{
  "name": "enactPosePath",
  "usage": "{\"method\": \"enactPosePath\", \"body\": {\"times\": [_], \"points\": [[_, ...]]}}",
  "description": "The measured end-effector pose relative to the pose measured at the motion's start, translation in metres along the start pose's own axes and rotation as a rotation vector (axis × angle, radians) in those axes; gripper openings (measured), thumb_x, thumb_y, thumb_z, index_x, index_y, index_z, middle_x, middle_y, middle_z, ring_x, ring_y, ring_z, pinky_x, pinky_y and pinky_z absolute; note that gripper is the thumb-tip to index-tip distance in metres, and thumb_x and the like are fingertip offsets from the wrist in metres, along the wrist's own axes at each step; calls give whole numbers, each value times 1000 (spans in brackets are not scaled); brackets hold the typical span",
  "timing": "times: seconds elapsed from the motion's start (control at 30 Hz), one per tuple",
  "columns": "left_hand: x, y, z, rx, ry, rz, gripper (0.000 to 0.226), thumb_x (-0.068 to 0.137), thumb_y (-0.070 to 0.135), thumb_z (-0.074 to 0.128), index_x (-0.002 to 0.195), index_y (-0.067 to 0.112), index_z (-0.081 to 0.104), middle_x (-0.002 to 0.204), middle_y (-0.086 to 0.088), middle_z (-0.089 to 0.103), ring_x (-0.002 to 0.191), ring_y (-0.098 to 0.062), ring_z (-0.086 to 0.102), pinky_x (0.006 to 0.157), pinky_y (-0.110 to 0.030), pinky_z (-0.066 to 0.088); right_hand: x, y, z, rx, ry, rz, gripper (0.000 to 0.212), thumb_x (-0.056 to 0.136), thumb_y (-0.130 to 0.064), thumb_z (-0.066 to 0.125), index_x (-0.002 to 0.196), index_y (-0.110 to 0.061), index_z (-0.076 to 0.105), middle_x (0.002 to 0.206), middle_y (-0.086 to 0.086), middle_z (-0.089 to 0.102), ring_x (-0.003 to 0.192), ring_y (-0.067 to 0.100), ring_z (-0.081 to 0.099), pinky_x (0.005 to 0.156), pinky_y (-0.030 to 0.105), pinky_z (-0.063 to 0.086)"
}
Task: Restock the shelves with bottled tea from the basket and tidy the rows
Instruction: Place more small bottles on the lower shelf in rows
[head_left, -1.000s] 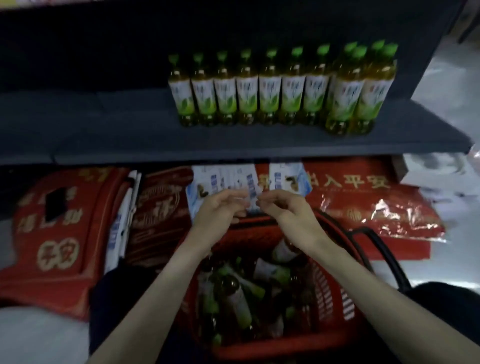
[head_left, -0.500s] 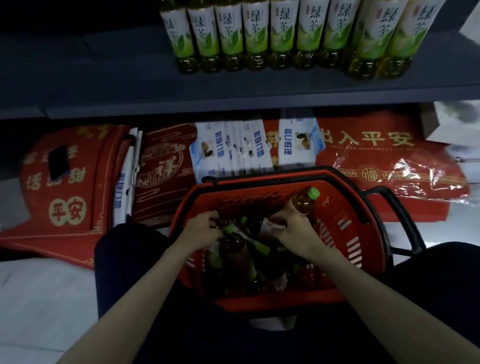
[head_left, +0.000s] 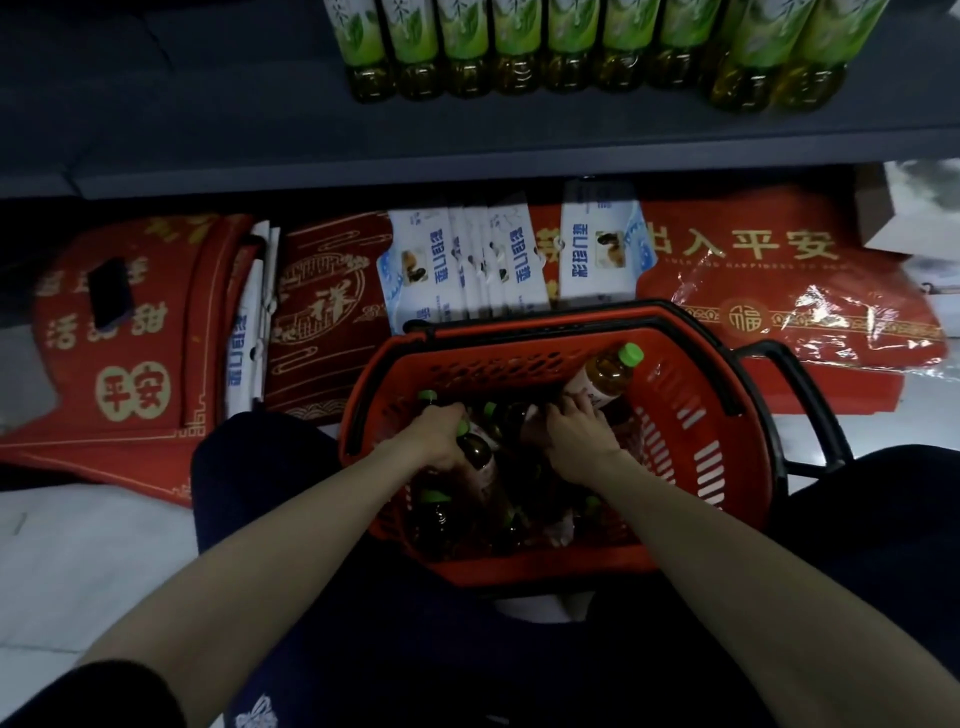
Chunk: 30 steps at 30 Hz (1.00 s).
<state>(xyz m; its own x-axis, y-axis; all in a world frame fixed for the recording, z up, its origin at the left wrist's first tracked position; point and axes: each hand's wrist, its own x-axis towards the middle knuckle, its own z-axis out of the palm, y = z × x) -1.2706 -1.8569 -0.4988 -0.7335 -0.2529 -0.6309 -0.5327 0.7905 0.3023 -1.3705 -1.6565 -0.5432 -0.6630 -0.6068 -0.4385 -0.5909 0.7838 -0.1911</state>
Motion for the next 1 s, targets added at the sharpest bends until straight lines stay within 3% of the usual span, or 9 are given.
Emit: {"method": "enactPosePath", "body": {"times": [0.13, 0.23, 0.37, 0.47, 0.53, 0.6, 0.7, 0.9, 1.0], "points": [[-2, 0, 0, -79, 9, 21, 94, 60, 40, 102, 134, 13, 51, 124, -7, 59, 108, -24, 62, 82, -31, 55, -5, -10, 10, -57, -13, 21, 70, 91, -20, 70, 151, -6, 37, 161, 23, 17, 152, 47, 15, 122, 59, 27], [-6, 2, 9, -123, 48, 61, 96, 54, 45, 102, 131, 19, 51, 124, -2, 60, 113, -23, 61, 91, -37, 58, -9, -9, 14, 16, -20, 42, 71, 86, -12, 74, 144, -2, 35, 159, 24, 16, 140, 48, 39, 113, 57, 41], [-13, 10, 21, -128, 103, 115, 88, 59, 46, 99, 127, 19, 49, 122, 1, 60, 106, -17, 58, 80, -32, 50, -13, 0, 11, 99, -20, 25, 60, 84, -7, 71, 132, -3, 35, 141, 25, 48, 119, 45, 60, 96, 52, 52], [-16, 9, 22, -132, 136, 135, 81, 63, 44, 97, 121, 18, 48, 115, -2, 63, 96, -16, 62, 74, -31, 51, -13, 11, 13, 290, 33, 51, 90, 81, -5, 70, 154, -1, 17, 120, 21, 64, 108, 41, 66, 83, 44, 56], [-20, 9, 19, -146, 158, 137, 76, 65, 40, 97, 118, 17, 48, 101, -2, 64, 86, -16, 64, 69, -33, 55, -15, 19, 8, 417, 41, 50, 105, 82, -11, 73, 162, -8, 6, 119, 16, 68, 109, 37, 68, 85, 41, 57], [-22, 8, 14, -182, 188, 130, 71, 65, 38, 96, 116, 18, 51, 99, 0, 65, 91, -18, 66, 75, -38, 59, -19, 23, 3, 524, 76, 32, 104, 84, -28, 80, 162, -18, 13, 126, 9, 69, 114, 32, 68, 95, 40, 56], [-28, 11, -2, -243, 232, 137, 70, 60, 44, 95, 116, 21, 60, 104, 2, 69, 101, -18, 66, 79, -33, 57, -28, 20, -11, 644, 140, 25, 90, 81, -49, 81, 153, -26, 32, 123, 2, 70, 110, 26, 68, 94, 38, 57], [-54, 24, -60, -441, 353, 175, 41, 59, 45, 96, 83, 18, 76, 78, 6, 79, 76, -10, 75, 84, -42, 64, -38, -1, -54, 862, 133, -38, 78, 68, -20, 96, 133, -15, 53, 108, -3, 70, 96, 14, 70, 75, 20, 55], [-66, 32, -101, -511, 418, 201, 40, 60, 41, 99, 83, 16, 78, 80, 2, 80, 78, -17, 79, 80, -46, 66, -35, -12, -82, 954, 191, -76, 87, 63, -25, 99, 136, -18, 53, 112, -8, 71, 108, 14, 68, 94, 30, 57]]}}
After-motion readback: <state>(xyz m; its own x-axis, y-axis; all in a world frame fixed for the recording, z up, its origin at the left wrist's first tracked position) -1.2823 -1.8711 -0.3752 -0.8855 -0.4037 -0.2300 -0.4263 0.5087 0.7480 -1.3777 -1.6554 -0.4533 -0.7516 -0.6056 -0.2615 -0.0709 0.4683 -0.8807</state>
